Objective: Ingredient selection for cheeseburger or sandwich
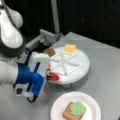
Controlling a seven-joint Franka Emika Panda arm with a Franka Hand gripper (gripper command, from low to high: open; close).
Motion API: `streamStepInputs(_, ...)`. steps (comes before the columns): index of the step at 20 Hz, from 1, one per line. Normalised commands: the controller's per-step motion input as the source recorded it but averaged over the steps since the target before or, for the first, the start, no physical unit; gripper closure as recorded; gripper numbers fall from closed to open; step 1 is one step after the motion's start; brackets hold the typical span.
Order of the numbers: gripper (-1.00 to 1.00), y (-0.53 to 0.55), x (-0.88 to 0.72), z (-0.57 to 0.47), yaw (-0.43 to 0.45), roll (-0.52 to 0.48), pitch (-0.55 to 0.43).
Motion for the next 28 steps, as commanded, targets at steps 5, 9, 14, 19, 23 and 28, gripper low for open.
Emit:
streamStepInputs(5, 1.0, -0.5, 0.33, 0.07, 0.464, -0.06, 0.122)
streamStepInputs(9, 1.0, -0.44, 0.59, 0.04, 0.501, -0.056, 0.098)
streamStepInputs(14, 1.0, -0.42, 0.73, -0.11, 0.45, -0.002, 0.068)
streamStepInputs(19, 1.0, -0.39, 0.69, -0.16, 0.395, 0.077, 0.009)
streamStepInputs(23, 1.0, -0.27, 0.38, -0.04, 0.329, 0.145, 0.004)
streamStepInputs(28, 1.0, -0.2, 0.14, 0.02, 0.272, 0.139, 0.002)
